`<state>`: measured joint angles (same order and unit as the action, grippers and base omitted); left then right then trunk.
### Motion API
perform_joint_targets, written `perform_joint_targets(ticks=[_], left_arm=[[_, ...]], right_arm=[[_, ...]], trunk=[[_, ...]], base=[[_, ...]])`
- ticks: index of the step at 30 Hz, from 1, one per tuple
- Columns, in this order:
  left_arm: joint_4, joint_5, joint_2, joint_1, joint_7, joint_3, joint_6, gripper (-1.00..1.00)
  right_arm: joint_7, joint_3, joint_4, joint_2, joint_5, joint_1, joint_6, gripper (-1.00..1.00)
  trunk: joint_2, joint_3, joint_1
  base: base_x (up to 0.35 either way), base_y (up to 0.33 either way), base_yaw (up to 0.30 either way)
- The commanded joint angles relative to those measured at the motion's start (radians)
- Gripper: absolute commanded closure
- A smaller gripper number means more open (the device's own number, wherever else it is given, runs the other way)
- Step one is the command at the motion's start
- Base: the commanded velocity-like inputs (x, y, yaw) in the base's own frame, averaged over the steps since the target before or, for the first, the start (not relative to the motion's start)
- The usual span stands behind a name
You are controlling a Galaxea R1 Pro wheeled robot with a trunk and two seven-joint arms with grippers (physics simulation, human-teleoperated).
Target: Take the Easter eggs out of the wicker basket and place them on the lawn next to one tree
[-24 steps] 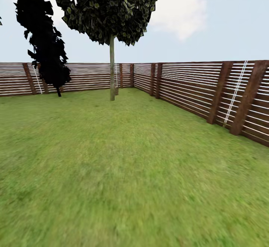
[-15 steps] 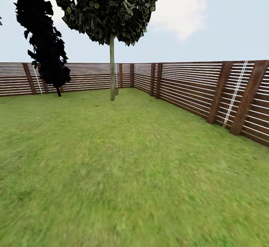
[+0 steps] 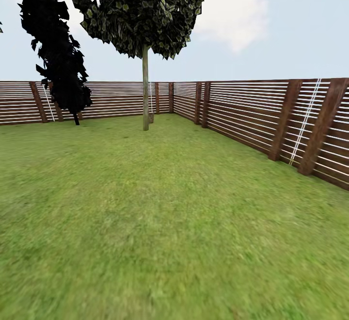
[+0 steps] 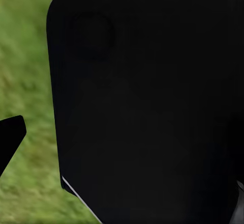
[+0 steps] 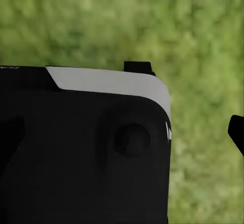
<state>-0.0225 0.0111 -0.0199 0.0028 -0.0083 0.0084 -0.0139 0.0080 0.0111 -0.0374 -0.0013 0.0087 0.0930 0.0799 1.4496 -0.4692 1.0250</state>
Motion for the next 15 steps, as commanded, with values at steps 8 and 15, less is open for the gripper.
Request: perform_joint_targets(ticks=[8,15], left_arm=[[-0.001,0.001,0.000,0.000,-0.001,0.001,-0.001,-1.00],[-0.001,0.001,0.000,0.000,-0.001,0.001,-0.001,-1.00]], right_arm=[[0.001,-0.001,0.008,0.006,-0.001,0.001,0.003,-1.00],[0.001,0.001,0.010,0.003,0.000,0.001,-0.003,-1.00]], trunk=[[0.000,-0.003,0.000],[0.000,-0.012,0.000]], base=[[0.000,0.000,0.020],[0.000,0.000,0.111]])
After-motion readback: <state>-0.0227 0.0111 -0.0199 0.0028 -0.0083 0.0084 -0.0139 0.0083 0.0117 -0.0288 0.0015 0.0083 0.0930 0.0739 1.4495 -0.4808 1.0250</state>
